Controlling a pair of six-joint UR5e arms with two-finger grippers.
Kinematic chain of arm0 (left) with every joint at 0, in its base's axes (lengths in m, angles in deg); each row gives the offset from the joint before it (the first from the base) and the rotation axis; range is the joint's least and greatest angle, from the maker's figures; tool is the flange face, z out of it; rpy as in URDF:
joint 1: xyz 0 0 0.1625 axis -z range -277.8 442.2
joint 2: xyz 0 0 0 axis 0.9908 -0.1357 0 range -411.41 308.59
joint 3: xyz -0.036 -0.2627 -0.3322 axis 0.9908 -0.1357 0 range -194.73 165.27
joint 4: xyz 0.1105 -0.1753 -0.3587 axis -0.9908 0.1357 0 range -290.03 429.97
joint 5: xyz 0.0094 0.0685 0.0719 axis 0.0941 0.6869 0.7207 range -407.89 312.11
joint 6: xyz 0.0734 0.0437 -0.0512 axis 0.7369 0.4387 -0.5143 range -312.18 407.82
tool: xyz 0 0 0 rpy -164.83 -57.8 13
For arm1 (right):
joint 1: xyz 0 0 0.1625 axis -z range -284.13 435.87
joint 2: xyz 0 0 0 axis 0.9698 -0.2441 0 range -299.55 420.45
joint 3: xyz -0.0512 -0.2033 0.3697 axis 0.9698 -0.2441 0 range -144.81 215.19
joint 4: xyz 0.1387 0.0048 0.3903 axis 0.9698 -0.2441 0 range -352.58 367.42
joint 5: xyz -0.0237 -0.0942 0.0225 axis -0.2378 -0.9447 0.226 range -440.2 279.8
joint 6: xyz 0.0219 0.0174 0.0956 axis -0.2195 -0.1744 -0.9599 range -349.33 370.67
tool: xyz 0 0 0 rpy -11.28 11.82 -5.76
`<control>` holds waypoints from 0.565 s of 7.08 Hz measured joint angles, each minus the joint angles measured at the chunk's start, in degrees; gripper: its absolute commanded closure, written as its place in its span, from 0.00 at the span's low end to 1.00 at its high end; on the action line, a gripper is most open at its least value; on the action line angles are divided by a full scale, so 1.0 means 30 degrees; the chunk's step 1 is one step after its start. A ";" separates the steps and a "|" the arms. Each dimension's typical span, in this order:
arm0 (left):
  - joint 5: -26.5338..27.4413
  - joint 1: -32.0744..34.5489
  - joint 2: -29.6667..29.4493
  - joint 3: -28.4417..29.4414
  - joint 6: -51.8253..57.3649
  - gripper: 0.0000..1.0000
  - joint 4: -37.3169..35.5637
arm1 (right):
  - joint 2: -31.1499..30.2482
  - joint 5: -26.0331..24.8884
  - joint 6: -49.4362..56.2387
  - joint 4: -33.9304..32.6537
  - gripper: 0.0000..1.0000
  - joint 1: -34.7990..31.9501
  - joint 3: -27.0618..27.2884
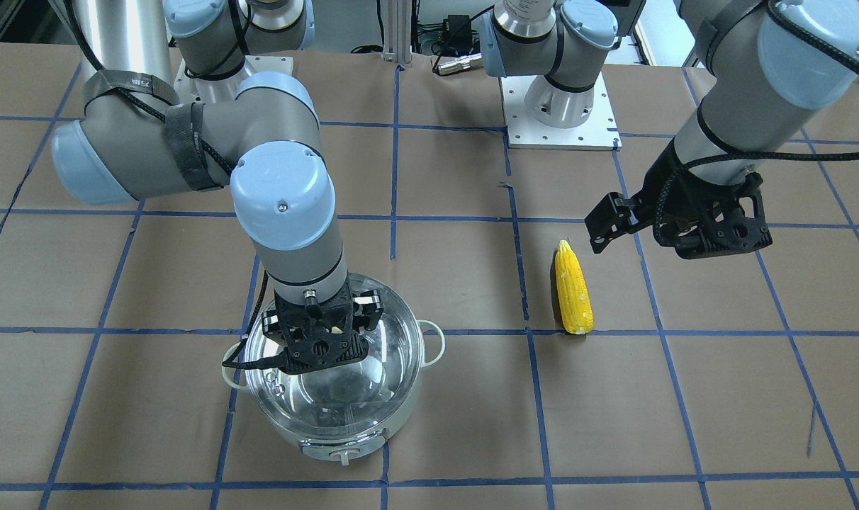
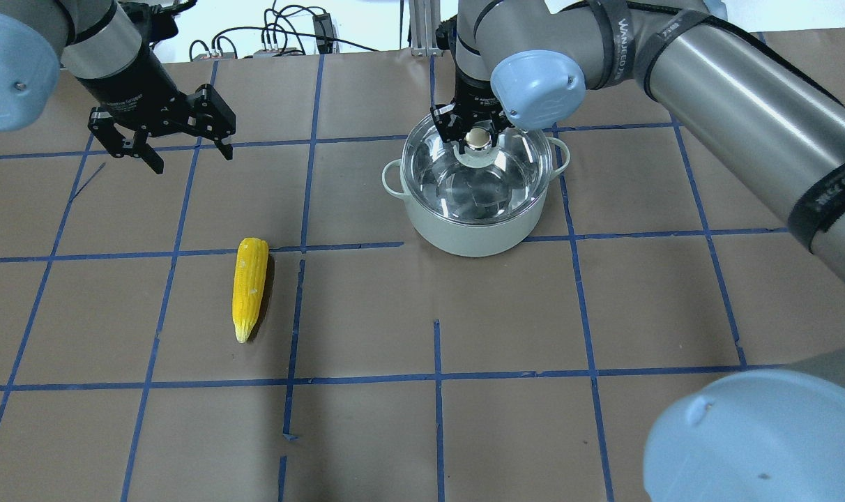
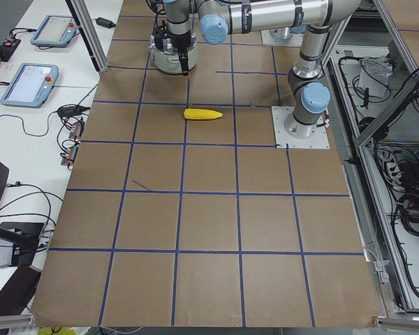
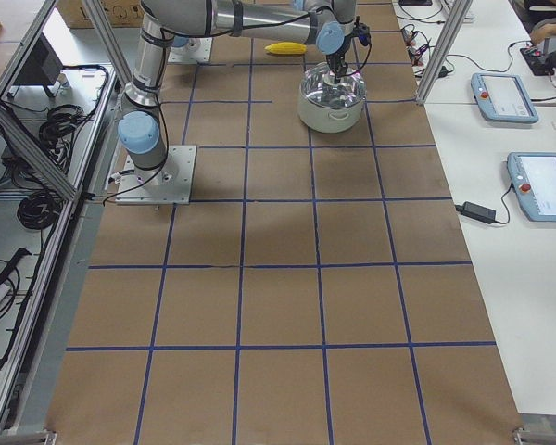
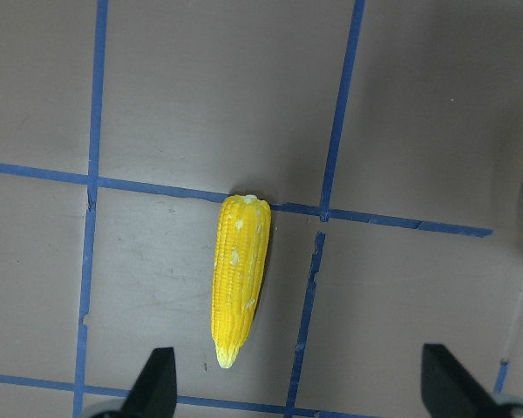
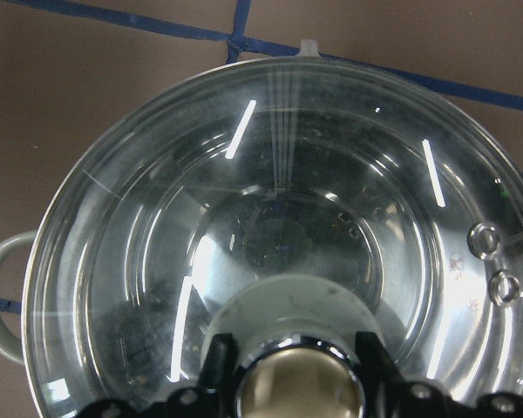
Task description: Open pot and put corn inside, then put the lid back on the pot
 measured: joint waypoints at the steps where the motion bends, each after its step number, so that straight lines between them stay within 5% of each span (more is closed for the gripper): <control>1: 0.0002 0.0005 -0.0010 0.0036 0.0004 0.00 -0.0001 | -0.0030 -0.0021 0.0079 0.0274 0.78 0.0042 -0.0417; 4: 0.0056 0.0011 -0.0018 0.0021 0.0032 0.00 0.0000 | -0.0202 -0.0417 0.0956 0.3279 0.77 0.0418 -0.2837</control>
